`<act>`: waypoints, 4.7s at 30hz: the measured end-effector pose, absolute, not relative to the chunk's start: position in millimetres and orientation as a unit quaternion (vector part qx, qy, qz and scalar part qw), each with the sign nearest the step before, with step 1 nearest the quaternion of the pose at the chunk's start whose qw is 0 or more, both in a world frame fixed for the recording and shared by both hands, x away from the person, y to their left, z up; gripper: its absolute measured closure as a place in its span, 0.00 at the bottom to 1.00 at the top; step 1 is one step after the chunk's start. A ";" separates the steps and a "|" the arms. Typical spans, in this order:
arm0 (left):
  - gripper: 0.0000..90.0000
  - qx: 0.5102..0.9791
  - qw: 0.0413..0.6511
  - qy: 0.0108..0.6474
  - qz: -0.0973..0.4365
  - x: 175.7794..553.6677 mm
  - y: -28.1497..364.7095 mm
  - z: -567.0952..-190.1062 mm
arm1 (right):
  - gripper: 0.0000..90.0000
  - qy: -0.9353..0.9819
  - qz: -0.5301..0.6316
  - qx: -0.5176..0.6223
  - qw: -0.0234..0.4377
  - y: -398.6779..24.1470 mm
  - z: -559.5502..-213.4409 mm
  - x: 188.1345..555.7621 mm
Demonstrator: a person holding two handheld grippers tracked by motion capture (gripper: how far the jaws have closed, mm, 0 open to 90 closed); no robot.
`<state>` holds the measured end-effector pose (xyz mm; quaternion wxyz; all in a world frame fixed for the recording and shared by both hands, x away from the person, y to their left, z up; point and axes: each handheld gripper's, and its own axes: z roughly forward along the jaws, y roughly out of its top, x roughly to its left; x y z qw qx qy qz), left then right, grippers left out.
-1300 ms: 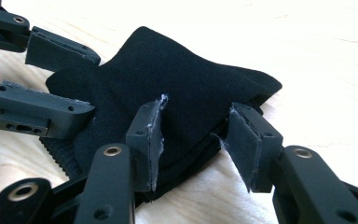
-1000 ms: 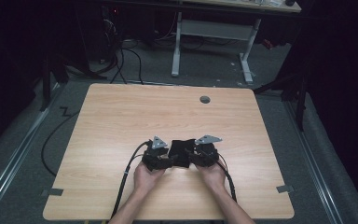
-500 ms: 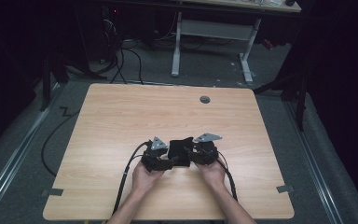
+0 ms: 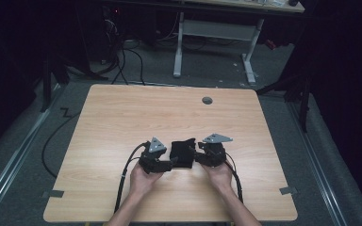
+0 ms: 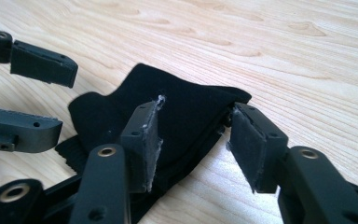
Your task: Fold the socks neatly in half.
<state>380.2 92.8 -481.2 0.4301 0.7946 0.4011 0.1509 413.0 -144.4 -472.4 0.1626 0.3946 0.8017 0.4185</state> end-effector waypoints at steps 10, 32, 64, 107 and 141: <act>0.42 0.788 0.437 0.400 0.172 373.7 103.7 -472.5 | 0.59 0.794 0.424 0.400 0.172 -155.2 -466.6 409.1; 0.40 0.772 0.451 0.411 0.176 365.5 128.9 -464.0 | 0.59 0.781 0.437 0.409 0.179 -183.8 -464.4 400.5; 0.40 0.747 0.461 0.442 0.186 348.8 170.1 -462.9 | 0.58 0.758 0.451 0.433 0.185 -222.6 -463.5 388.0; 0.41 0.716 0.443 0.507 0.183 347.3 211.2 -487.9 | 0.58 0.744 0.419 0.485 0.188 -272.7 -488.5 375.4; 0.39 0.717 0.367 0.536 0.254 356.6 227.3 -498.3 | 0.52 0.742 0.366 0.514 0.227 -288.9 -505.9 384.7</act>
